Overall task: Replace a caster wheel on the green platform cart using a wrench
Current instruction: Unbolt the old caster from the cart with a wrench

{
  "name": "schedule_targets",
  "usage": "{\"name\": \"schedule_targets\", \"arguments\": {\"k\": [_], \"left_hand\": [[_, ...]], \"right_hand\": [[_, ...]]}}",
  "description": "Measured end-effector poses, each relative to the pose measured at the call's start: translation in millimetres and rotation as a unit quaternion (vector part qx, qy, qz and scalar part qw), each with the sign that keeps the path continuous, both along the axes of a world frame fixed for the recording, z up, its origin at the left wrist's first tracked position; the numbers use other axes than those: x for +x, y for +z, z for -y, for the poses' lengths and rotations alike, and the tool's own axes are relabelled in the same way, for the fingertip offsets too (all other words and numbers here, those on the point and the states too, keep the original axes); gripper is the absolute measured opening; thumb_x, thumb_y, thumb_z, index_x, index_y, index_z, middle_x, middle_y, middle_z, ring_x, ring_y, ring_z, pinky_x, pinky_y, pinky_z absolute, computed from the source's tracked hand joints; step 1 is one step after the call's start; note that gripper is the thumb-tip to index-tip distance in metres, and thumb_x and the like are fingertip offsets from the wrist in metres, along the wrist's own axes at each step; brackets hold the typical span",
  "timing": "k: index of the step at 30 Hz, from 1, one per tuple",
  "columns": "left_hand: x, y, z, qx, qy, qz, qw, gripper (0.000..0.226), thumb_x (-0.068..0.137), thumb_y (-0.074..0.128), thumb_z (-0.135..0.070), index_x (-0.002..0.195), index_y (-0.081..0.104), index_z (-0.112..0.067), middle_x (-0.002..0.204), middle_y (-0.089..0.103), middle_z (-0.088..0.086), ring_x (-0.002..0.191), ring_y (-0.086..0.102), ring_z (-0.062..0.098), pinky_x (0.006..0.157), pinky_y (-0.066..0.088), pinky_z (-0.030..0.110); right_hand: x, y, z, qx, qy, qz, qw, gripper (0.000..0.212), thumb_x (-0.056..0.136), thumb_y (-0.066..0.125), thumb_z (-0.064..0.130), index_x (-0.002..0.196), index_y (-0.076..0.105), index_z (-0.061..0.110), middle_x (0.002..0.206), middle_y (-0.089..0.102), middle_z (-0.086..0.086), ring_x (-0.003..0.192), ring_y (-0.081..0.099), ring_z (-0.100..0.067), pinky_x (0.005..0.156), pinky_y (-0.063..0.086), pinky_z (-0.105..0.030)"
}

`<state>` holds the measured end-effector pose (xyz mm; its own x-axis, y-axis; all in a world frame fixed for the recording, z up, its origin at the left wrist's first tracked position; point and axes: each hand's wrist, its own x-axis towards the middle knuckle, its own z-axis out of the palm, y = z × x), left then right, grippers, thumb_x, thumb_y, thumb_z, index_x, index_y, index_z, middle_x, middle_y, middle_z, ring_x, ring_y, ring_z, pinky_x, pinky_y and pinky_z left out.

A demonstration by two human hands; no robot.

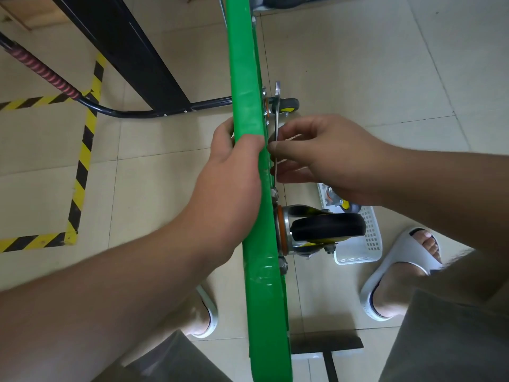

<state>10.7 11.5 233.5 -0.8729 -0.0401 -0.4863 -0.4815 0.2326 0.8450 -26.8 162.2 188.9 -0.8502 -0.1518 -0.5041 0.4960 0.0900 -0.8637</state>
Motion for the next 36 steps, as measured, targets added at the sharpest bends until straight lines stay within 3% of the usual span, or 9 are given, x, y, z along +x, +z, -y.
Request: {"name": "schedule_targets", "arguments": {"k": [4, 9, 13, 19, 22, 24, 26, 30, 36], "left_hand": [[0.5, -0.1, -0.3, -0.024, -0.003, -0.01, 1.0, 0.031, 0.104, 0.042, -0.037, 0.13, 0.053, -0.05, 0.073, 0.061, -0.013, 0.053, 0.057, 0.001, 0.052, 0.045, 0.024], [0.7, 2.0, -1.6, -0.044, -0.007, -0.02, 0.999, 0.031, 0.104, 0.041, -0.036, 0.13, 0.054, -0.048, 0.083, 0.066, -0.007, 0.066, 0.062, 0.008, 0.061, 0.046, 0.029], [1.1, 2.1, -1.6, -0.051, -0.004, -0.027, 0.998, 0.027, 0.105, 0.042, -0.038, 0.125, 0.058, -0.047, 0.078, 0.065, -0.008, 0.058, 0.059, 0.001, 0.055, 0.047, 0.023], [1.2, 2.6, -4.4, -0.036, 0.006, -0.04, 0.999, 0.027, 0.105, 0.043, -0.036, 0.123, 0.062, -0.045, 0.083, 0.068, -0.005, 0.072, 0.065, 0.014, 0.065, 0.054, 0.036], [2.8, 3.4, -5.6, -0.015, 0.008, -0.049, 0.999, 0.028, 0.106, 0.044, -0.034, 0.125, 0.061, -0.045, 0.098, 0.071, 0.006, 0.09, 0.07, 0.032, 0.078, 0.061, 0.052], [3.7, 3.7, -6.1, -0.01, 0.003, -0.055, 0.998, 0.03, 0.107, 0.043, -0.035, 0.129, 0.058, -0.047, 0.104, 0.071, 0.009, 0.096, 0.07, 0.034, 0.083, 0.06, 0.056], [3.7, 4.3, -7.1, -0.008, -0.003, -0.059, 0.998, 0.031, 0.108, 0.041, -0.035, 0.133, 0.056, -0.048, 0.106, 0.071, 0.009, 0.096, 0.069, 0.032, 0.082, 0.061, 0.054], [2.0, 2.1, -6.0, -0.01, -0.007, -0.065, 0.998, 0.035, 0.109, 0.04, -0.034, 0.137, 0.053, -0.049, 0.105, 0.071, 0.004, 0.09, 0.07, 0.025, 0.07, 0.061, 0.038], [1.1, -1.1, -4.2, -0.011, -0.013, -0.068, 0.998, 0.037, 0.108, 0.041, -0.035, 0.14, 0.052, -0.05, 0.105, 0.072, 0.001, 0.091, 0.071, 0.025, 0.076, 0.062, 0.044]], "right_hand": [[14.6, 10.9, -5.3, -0.005, 0.015, -0.045, 0.999, 0.019, 0.09, 0.075, 0.011, 0.108, 0.07, 0.005, 0.106, 0.072, -0.026, 0.097, 0.074, -0.038, 0.088, 0.062, -0.045], [36.5, 20.7, -15.1, 0.052, 0.079, -0.136, 0.986, 0.016, 0.085, 0.08, 0.013, 0.099, 0.074, 0.011, 0.095, 0.077, -0.011, 0.095, 0.074, -0.03, 0.094, 0.059, -0.046], [43.6, 17.9, -17.1, 0.039, 0.096, -0.16, 0.982, 0.019, 0.085, 0.08, 0.01, 0.104, 0.075, 0.01, 0.1, 0.078, -0.008, 0.099, 0.075, -0.027, 0.098, 0.056, -0.047], [34.2, 21.4, -16.2, 0.066, 0.087, -0.196, 0.975, 0.014, 0.087, 0.078, 0.012, 0.101, 0.074, 0.012, 0.096, 0.077, -0.007, 0.094, 0.074, -0.026, 0.094, 0.058, -0.045], [21.8, 23.0, -15.6, 0.013, 0.026, -0.159, 0.987, 0.017, 0.091, 0.072, 0.006, 0.108, 0.07, 0.003, 0.103, 0.074, -0.022, 0.095, 0.073, -0.036, 0.09, 0.061, -0.047], [11.4, 24.7, -17.2, -0.002, -0.02, -0.126, 0.992, 0.015, 0.093, 0.07, 0.004, 0.107, 0.069, 0.0, 0.096, 0.074, -0.02, 0.083, 0.076, -0.03, 0.085, 0.063, -0.043], [2.7, 24.5, -20.5, 0.014, -0.048, -0.092, 0.995, 0.016, 0.095, 0.069, 0.006, 0.108, 0.067, -0.002, 0.092, 0.074, -0.015, 0.076, 0.076, -0.024, 0.08, 0.064, -0.039], [-7.7, 17.1, -22.8, 0.023, -0.067, -0.012, 0.997, 0.022, 0.096, 0.069, 0.013, 0.112, 0.066, -0.003, 0.106, 0.073, -0.022, 0.085, 0.077, -0.033, 0.077, 0.065, -0.037], [-12.2, 5.4, -16.6, 0.027, -0.055, 0.031, 0.998, 0.027, 0.098, 0.067, 0.013, 0.116, 0.064, -0.006, 0.11, 0.071, -0.026, 0.092, 0.075, -0.037, 0.075, 0.065, -0.036]]}}
